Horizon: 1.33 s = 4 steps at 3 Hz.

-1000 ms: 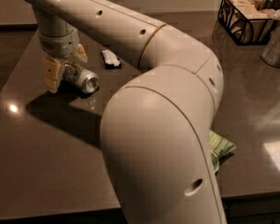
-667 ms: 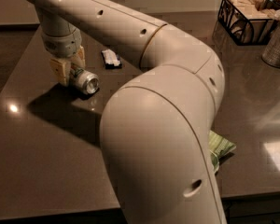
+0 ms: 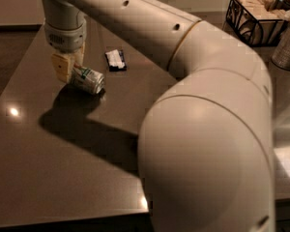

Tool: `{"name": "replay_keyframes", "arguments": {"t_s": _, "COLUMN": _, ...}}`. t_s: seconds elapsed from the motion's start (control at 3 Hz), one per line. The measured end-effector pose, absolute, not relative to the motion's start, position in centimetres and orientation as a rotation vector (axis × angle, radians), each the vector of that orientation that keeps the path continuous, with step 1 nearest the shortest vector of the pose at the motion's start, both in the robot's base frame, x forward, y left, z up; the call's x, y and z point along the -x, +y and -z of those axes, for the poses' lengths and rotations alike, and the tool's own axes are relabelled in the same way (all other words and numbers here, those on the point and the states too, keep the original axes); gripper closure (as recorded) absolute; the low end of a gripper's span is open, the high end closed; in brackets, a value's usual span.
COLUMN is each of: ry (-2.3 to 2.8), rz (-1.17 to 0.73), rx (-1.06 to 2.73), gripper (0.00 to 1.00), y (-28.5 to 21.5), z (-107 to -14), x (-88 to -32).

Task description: Place 7up can upright

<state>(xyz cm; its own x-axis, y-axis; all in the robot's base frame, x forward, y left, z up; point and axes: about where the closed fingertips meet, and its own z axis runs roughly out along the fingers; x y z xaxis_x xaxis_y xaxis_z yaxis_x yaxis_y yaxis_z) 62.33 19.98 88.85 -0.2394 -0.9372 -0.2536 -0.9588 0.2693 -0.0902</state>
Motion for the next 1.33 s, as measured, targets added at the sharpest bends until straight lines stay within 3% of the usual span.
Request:
{"name": "replay_keyframes", "arguments": {"t_s": 0.67, "ry": 1.919, "rz": -0.524, "rx": 1.7, "gripper": 1.0, "y": 19.8, "z": -94.0, "x": -60.5}}
{"name": "replay_keyframes", "arguments": {"t_s": 1.33, "ry": 1.704, "rz": -0.745, "rx": 1.543, "gripper": 1.0, "y": 18.4, "z": -98.0, "x": -60.9}}
